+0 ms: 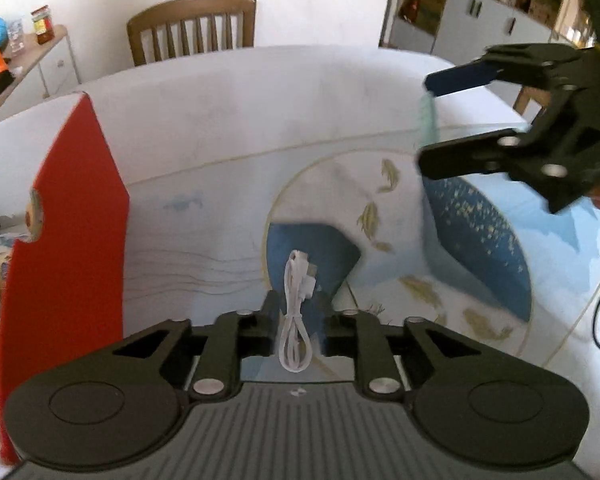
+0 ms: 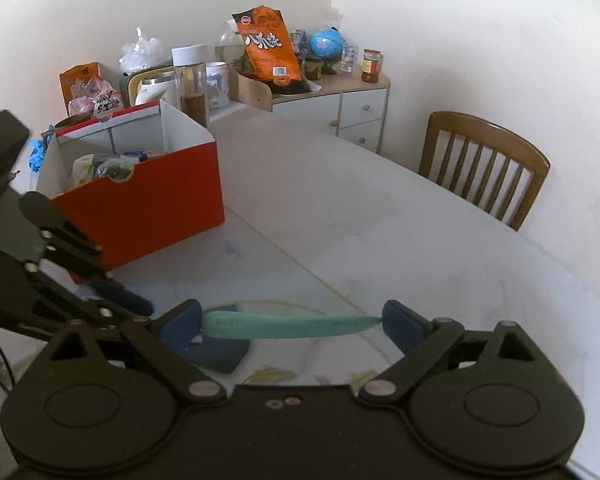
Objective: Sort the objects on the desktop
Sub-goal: 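Lift the white cable and green stick and carry them over the box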
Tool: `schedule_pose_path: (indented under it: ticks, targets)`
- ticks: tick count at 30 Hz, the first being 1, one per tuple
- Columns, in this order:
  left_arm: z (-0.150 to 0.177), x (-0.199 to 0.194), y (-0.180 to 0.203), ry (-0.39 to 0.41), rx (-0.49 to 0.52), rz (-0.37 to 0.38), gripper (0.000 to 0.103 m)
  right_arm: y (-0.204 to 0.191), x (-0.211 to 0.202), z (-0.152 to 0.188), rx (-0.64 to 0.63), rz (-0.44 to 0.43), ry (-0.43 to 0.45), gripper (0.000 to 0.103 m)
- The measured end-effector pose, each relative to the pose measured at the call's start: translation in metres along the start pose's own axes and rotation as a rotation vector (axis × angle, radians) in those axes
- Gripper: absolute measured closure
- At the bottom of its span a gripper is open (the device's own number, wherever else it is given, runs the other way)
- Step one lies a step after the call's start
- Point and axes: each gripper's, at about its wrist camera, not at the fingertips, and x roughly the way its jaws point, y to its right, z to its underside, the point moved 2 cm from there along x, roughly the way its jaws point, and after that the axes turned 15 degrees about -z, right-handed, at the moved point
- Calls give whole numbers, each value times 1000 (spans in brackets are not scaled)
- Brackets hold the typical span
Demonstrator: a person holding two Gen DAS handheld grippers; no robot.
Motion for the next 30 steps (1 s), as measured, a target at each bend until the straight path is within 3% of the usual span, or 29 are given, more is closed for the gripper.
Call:
schedule_pose_path:
  ticks: [4, 13, 15, 16, 17, 30]
  targets:
    - [-4, 10, 2, -24, 15, 17, 74, -7, -8, 9, 29, 0, 9, 6]
    - [-4, 19, 15, -49, 63, 7, 73, -11, -22, 21, 60, 20, 21, 6]
    - [-4, 19, 15, -54, 56, -8, 79, -11, -25, 22, 63, 22, 23, 6]
    - [-4, 19, 15, -55, 55, -18, 90, -12, -26, 22, 64, 22, 22, 6]
    - [-4, 19, 14, -57, 54, -26, 94, -13, -26, 24, 64, 22, 20, 6]
    - [-11, -15, -4, -19, -29, -49, 95, -26, -38, 19, 19, -18, 4, 6]
